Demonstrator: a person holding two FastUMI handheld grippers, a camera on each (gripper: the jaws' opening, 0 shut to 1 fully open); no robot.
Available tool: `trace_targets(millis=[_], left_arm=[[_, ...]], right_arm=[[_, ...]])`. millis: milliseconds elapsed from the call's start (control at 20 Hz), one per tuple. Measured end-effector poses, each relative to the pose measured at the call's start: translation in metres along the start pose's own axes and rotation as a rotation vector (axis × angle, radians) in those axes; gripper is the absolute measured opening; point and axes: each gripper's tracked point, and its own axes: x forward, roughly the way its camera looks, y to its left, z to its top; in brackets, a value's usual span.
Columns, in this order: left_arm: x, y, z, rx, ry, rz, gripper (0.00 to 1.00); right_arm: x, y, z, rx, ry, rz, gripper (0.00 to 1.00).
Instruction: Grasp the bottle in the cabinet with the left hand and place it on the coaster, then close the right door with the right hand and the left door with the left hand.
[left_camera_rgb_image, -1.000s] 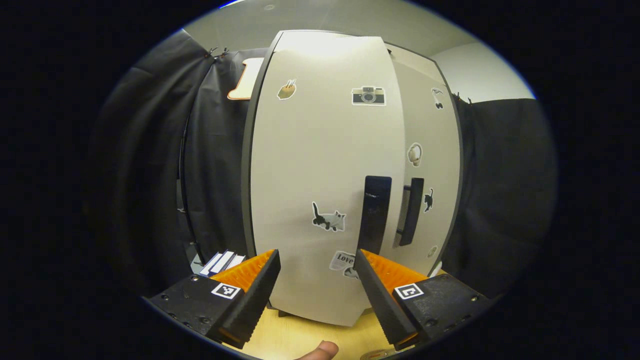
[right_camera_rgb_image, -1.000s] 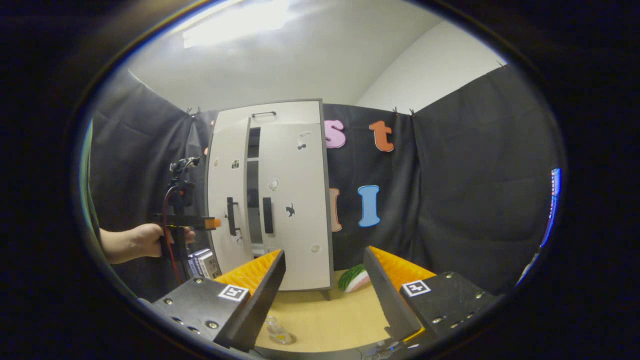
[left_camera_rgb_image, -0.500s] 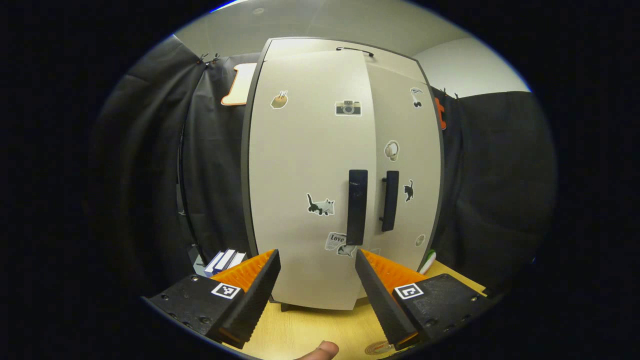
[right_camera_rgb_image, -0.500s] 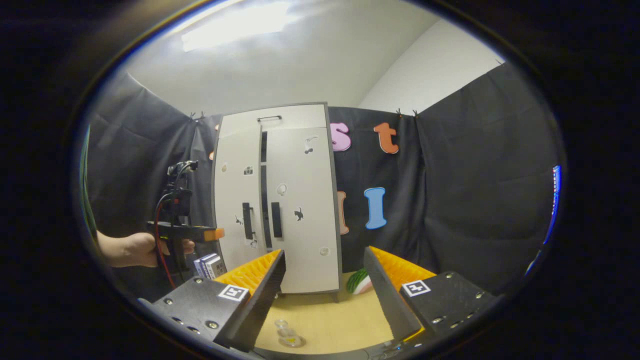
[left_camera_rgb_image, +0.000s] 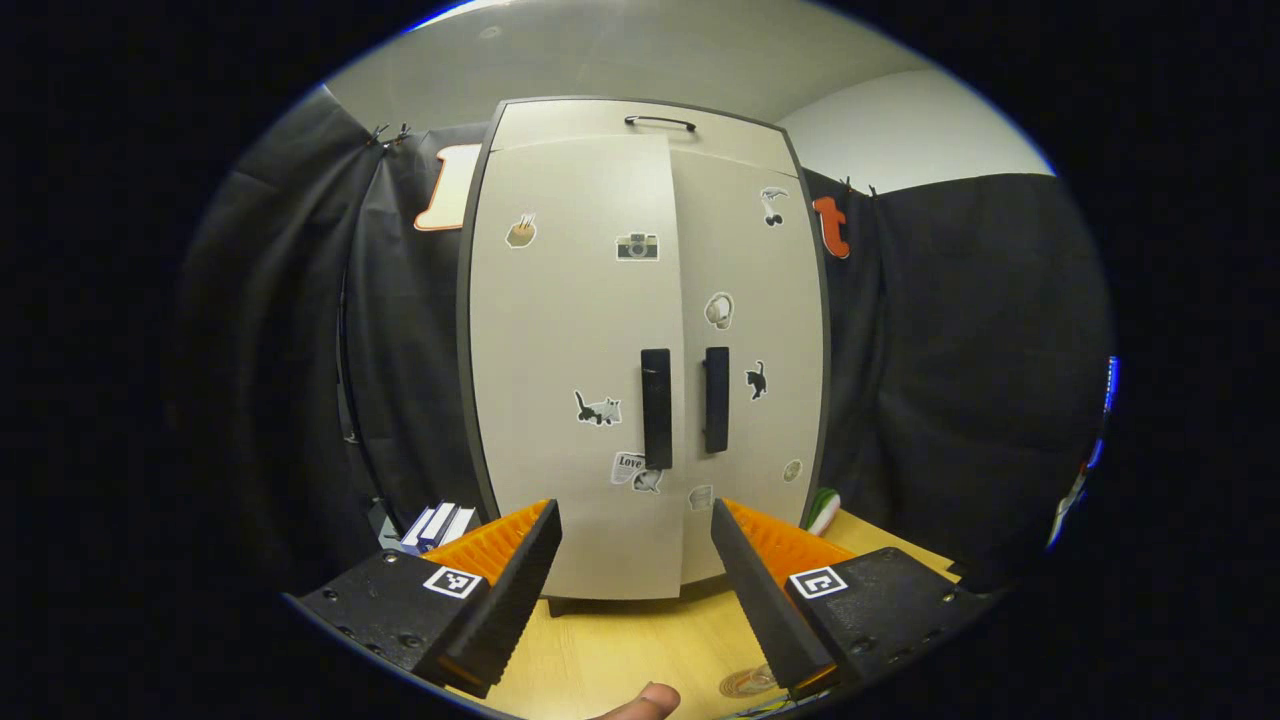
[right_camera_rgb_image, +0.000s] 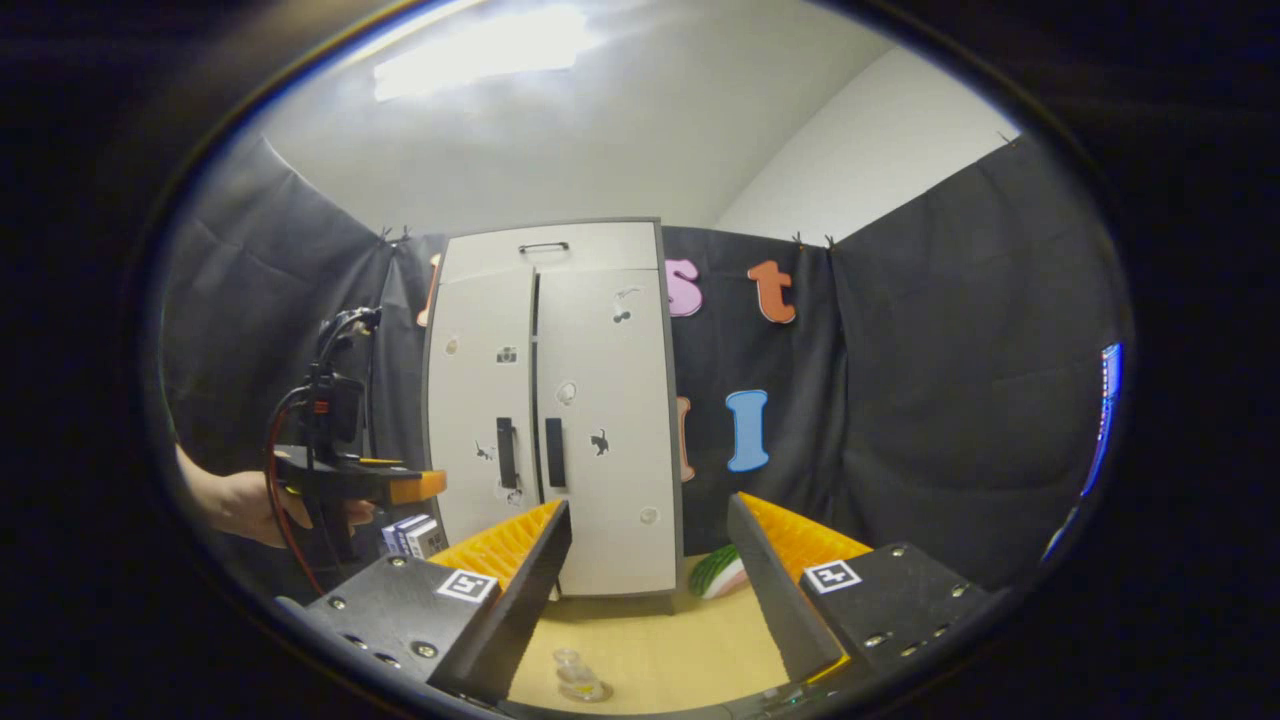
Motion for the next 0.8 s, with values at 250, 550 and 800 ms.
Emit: trace_targets(millis=[250, 550, 800], left_arm=[[-0.024, -0.003, 0.007, -0.004, -0.027, -0.001, 0.96], [-0.04, -0.002, 0.0, -0.024, -0.01, -0.005, 0.96], [-0.053, 0.001, 0.005, -0.052, -0.043, 0.003, 0.96]], right_arm=[[-0.008, 0.01, -0.011, -0.033, 0.038, 0.004, 0.96], [-0.018, 0.016, -0.018, -0.036, 0.052, 0.007, 0.96], [-0.028, 0.028, -0.022, -0.021, 0.058, 0.023, 0.96]])
